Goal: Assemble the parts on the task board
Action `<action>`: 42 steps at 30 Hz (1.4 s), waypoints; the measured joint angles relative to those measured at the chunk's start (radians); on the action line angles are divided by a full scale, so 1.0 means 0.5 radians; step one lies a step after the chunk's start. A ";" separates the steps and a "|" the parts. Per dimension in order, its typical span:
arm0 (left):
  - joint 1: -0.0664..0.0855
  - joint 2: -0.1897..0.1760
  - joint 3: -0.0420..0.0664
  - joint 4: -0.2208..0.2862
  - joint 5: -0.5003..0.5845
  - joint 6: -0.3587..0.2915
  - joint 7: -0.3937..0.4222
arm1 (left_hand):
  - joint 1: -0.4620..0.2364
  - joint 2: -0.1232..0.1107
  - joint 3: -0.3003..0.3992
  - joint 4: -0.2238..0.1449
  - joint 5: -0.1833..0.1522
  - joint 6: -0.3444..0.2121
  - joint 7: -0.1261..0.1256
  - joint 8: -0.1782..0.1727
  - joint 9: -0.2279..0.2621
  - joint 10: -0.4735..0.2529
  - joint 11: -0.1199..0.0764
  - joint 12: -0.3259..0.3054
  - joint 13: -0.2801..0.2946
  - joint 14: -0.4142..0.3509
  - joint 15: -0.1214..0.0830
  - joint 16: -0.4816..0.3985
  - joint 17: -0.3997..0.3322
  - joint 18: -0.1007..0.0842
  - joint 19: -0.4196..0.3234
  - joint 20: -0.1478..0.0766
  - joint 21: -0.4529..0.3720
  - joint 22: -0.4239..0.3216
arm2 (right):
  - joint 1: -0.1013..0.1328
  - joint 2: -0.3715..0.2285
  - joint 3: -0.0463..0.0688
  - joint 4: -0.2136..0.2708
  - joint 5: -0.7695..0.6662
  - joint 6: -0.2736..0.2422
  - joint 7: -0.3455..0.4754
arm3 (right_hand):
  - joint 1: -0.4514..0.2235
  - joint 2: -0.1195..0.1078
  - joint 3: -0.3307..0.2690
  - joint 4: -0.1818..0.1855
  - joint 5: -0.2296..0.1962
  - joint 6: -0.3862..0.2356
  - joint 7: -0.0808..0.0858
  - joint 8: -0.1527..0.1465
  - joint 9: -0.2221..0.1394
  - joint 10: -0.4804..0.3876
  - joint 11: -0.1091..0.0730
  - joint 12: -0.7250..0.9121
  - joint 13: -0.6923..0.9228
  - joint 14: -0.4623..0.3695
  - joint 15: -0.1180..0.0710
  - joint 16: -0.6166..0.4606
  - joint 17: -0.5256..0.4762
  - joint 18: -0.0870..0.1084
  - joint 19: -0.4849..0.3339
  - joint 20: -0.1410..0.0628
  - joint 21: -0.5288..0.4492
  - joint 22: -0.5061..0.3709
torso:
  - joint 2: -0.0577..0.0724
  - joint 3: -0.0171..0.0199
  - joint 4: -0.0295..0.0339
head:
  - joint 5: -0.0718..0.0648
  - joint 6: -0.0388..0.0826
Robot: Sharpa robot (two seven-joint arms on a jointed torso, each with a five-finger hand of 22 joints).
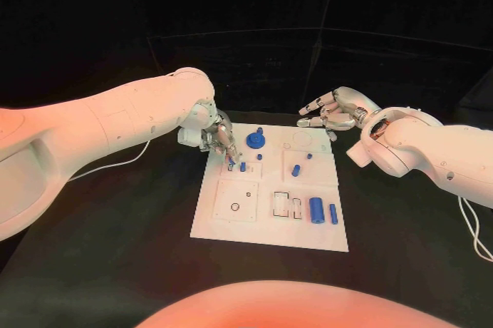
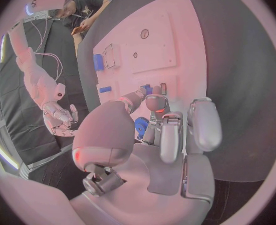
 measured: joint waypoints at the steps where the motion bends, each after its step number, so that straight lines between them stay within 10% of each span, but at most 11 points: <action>1: 0.000 0.010 0.000 -0.006 -0.011 0.003 -0.002 | -0.002 0.002 0.003 0.003 0.001 0.000 0.000 0.003 0.002 0.000 0.000 0.003 0.000 0.000 0.000 0.000 0.000 0.000 0.000 0.000 0.000 0.002 | 0.000 0.001 0.000 0.000 0.000 0.000 0.000 | 0.000 0.000 0.000 0.000 0.000 0.000 0.000 0.000 0.000 0.000 0.000 0.000 0.000 0.000 0.000 0.000 0.000 0.000 0.000 0.000 0.000 0.000 | 0.000 -0.0002 0.000 | 0.001 -0.001; 13: -0.012 0.057 -0.050 -0.040 -0.100 0.001 -0.012 | -0.036 -0.007 0.037 -0.012 0.001 -0.004 0.003 0.008 0.020 0.000 0.000 0.015 0.010 0.000 0.000 0.000 0.000 0.000 0.000 0.000 0.015 0.015 | 0.000 0.004 0.000 0.000 0.000 0.001 0.000 | 0.000 0.000 0.000 0.000 0.000 0.000 0.000 0.000 0.000 0.000 0.000 0.000 0.000 0.000 0.000 0.000 0.000 0.000 0.000 0.000 0.000 0.000 | -0.001 -0.0006 0.002 | 0.006 -0.008; 42: -0.039 0.084 -0.061 -0.067 -0.198 -0.034 -0.016 | -0.073 -0.026 0.093 -0.056 0.010 -0.010 0.010 0.016 0.028 0.012 0.003 0.016 0.018 0.000 0.000 0.000 0.000 0.000 0.008 0.007 0.025 0.030 | 0.000 0.013 0.000 -0.006 0.000 0.004 0.002 | 0.000 0.000 -0.006 -0.006 0.000 0.000 0.000 0.000 0.000 0.000 0.000 0.000 -0.002 0.000 0.000 0.000 -0.001 0.000 0.000 0.000 -0.009 -0.004 | -0.001 -0.0008 0.001 | 0.009 -0.021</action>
